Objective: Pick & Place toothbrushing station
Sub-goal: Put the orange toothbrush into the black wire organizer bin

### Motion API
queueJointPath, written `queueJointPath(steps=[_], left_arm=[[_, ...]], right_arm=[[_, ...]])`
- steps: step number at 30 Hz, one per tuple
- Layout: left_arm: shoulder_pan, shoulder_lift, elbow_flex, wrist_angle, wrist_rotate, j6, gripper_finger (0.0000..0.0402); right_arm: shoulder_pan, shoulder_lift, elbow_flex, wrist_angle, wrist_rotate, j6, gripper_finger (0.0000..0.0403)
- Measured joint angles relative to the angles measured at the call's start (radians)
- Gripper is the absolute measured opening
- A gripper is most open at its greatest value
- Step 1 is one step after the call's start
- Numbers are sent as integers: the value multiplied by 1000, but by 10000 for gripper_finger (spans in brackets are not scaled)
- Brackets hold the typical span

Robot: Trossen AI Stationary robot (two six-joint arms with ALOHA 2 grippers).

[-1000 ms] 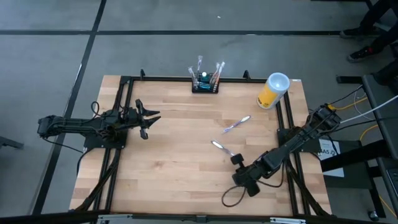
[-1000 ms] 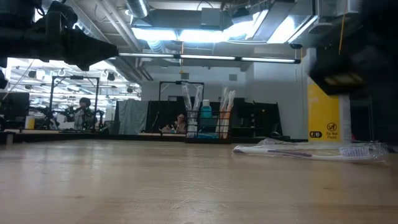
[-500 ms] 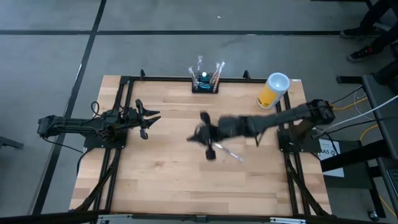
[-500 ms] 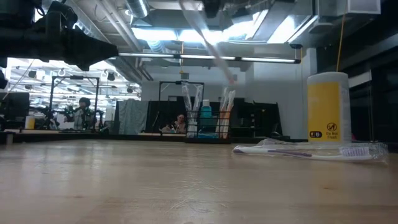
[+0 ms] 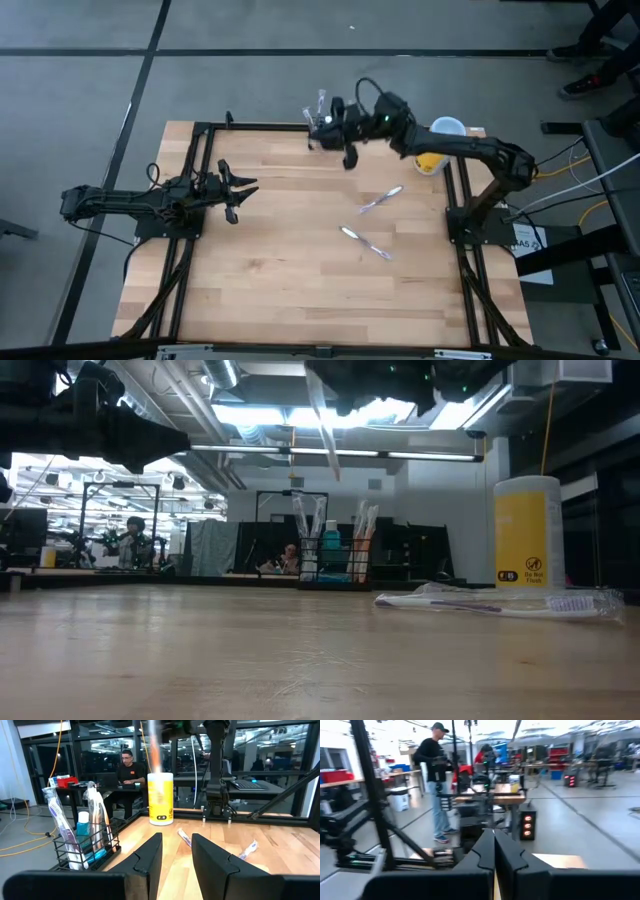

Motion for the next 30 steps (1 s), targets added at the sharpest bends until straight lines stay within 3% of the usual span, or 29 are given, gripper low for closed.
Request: queueJointPath(steps=[7, 11, 22, 30], left_arm=[[0, 0, 0, 0, 0, 0, 100], [0, 0, 0, 0, 0, 0, 100], [0, 0, 0, 0, 0, 0, 100], [0, 0, 0, 0, 0, 0, 100]], right_arm=[[-147, 91, -23, 244, -119, 72, 0], [-203, 186, -23, 390, -129, 143, 0], [-349, 241, -24, 414, -78, 137, 0], [-392, 241, -63, 408, -88, 143, 0]])
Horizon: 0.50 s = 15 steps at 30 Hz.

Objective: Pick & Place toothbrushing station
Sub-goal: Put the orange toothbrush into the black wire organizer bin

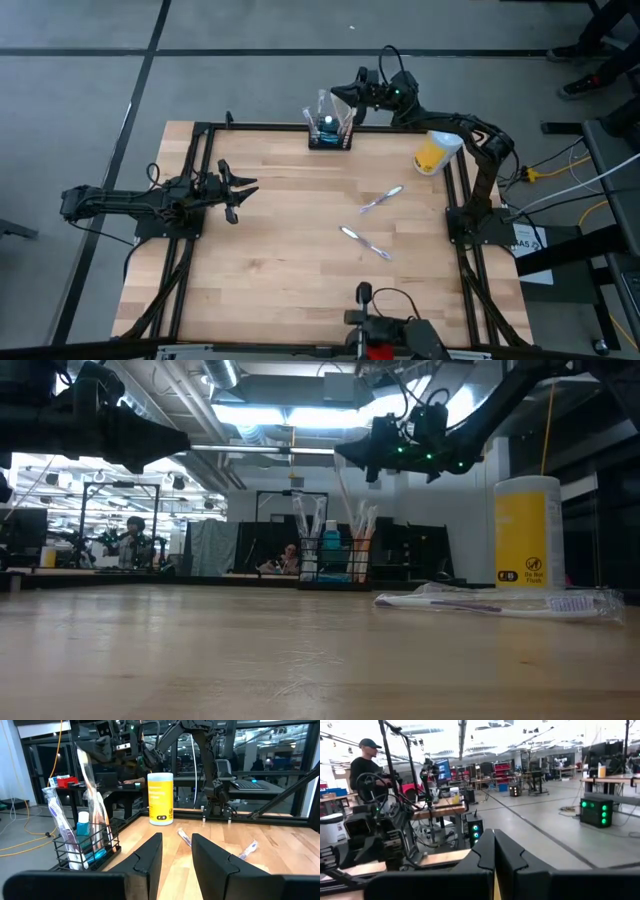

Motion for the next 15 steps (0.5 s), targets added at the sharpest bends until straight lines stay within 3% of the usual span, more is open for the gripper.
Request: queueJointPath(steps=[15], left_arm=[[0, 0, 0, 0, 0, 0, 100]], right_arm=[[-21, 0, -175, 60, 16, -54, 0]])
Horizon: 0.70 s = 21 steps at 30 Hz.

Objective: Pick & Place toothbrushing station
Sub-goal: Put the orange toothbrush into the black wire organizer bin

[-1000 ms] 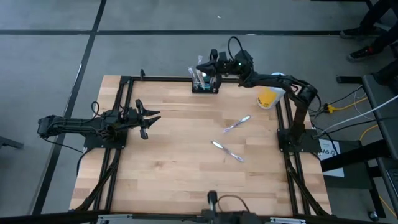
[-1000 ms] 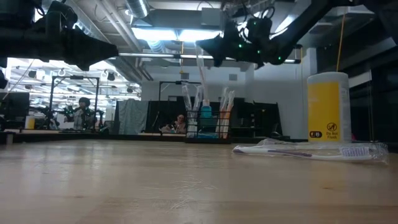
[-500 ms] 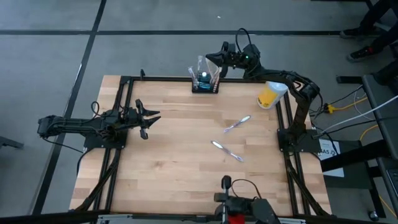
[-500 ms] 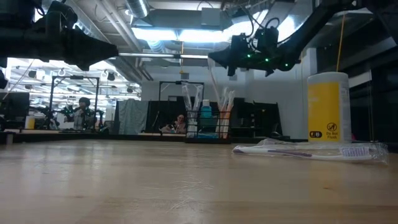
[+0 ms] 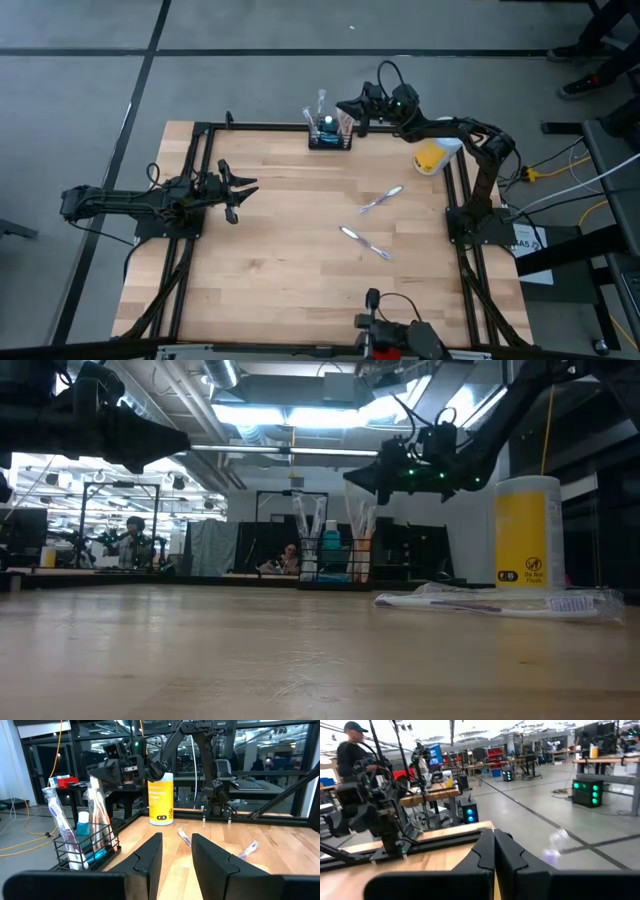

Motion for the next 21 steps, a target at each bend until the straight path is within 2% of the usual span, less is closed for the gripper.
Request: queueJointPath(steps=[5, 10, 16, 21], left_arm=[[0, 0, 0, 0, 0, 0, 100], [0, 0, 0, 0, 0, 0, 100], [0, 0, 0, 0, 0, 0, 100], [0, 0, 0, 0, 0, 0, 100]], right_arm=[[-28, 0, -49, -5, -3, 10, 5], [-68, -2, -90, -11, -42, 113, 32], [-90, -2, -94, -36, -195, 229, 84], [-90, -2, -94, -38, -244, 295, 134]])
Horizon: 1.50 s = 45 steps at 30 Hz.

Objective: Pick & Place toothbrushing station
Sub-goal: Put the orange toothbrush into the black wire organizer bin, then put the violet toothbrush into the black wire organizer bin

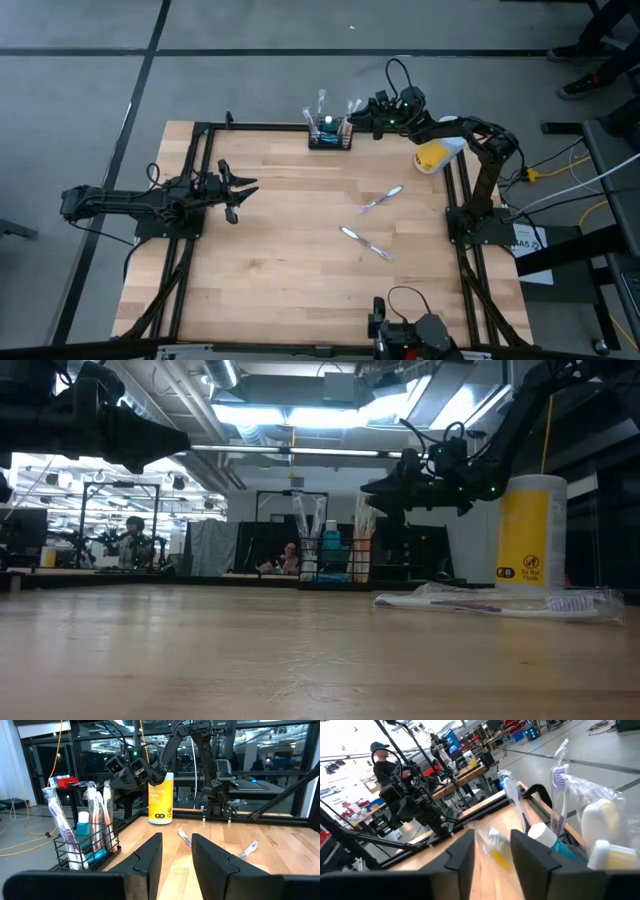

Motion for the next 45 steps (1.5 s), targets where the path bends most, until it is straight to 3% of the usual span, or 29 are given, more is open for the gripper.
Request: queueJointPath(steps=[8, 20, 27, 30, 33, 36, 38, 41, 45], left_arm=[[0, 0, 0, 0, 0, 0, 100], [0, 0, 0, 0, 0, 0, 100], [0, 0, 0, 0, 0, 0, 100], [0, 0, 0, 0, 0, 0, 100], [0, 0, 0, 0, 0, 0, 100], [0, 0, 0, 0, 0, 0, 100], [0, 0, 0, 0, 0, 0, 100], [0, 0, 0, 0, 0, 0, 100], [0, 0, 0, 0, 0, 0, 100]], right_arm=[[7, 1, 38, 3, 24, -3, 182], [34, 1, 272, 3, 48, -3, 192], [158, 1, 501, -3, -104, 150, 192], [262, 1, 617, -118, -161, 174, 192], [381, 1, 752, -466, -171, 69, 192], [511, 1, 899, -961, 5, -163, 192], [607, 2, 980, -1228, 249, -313, 192], [743, 2, 1032, -1367, 616, -350, 192], [886, -32, 1039, -1472, 1074, -190, 192]])
